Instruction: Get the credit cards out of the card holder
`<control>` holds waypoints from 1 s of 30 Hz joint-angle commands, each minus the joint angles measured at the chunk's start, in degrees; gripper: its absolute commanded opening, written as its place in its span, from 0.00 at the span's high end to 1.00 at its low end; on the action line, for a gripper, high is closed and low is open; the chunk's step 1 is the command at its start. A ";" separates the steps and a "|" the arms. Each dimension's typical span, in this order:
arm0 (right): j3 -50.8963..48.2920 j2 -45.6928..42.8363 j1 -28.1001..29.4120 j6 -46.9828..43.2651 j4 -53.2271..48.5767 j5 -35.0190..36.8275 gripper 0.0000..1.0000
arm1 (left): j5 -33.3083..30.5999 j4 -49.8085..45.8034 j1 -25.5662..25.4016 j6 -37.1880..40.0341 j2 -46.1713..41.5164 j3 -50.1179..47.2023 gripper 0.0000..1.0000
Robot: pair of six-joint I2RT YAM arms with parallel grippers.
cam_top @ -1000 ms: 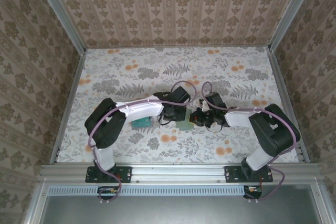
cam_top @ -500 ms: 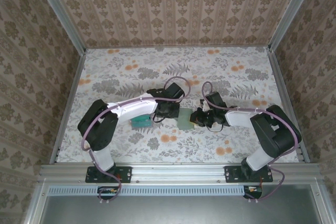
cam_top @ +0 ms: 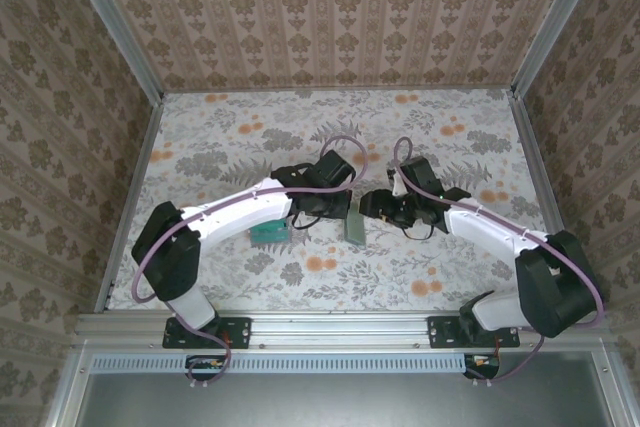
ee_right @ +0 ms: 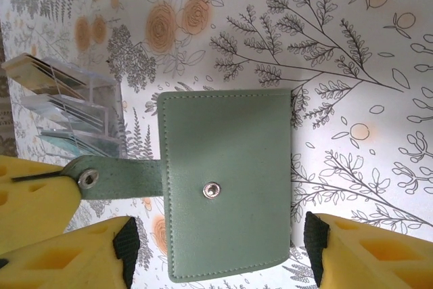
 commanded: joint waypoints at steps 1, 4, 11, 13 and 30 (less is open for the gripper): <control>-0.54 1.96 -0.19 0.12 0.25 -2.14 0.30 | 1.11 0.30 -0.64 1.61 -1.83 1.69 1.00; -0.72 3.43 -0.16 0.48 1.10 -3.11 0.30 | 1.18 0.50 -1.02 1.68 -2.18 1.76 1.00; -0.56 5.10 -0.01 0.14 2.14 -4.69 0.29 | 1.79 0.34 -1.53 2.55 -2.51 3.38 1.00; -0.44 5.58 0.07 0.15 2.56 -5.16 0.28 | 1.71 0.31 -1.47 2.57 -2.34 3.65 1.00; -1.60 5.57 0.05 -1.61 0.42 -1.64 0.52 | 1.83 -1.02 0.04 3.09 -1.56 1.78 1.00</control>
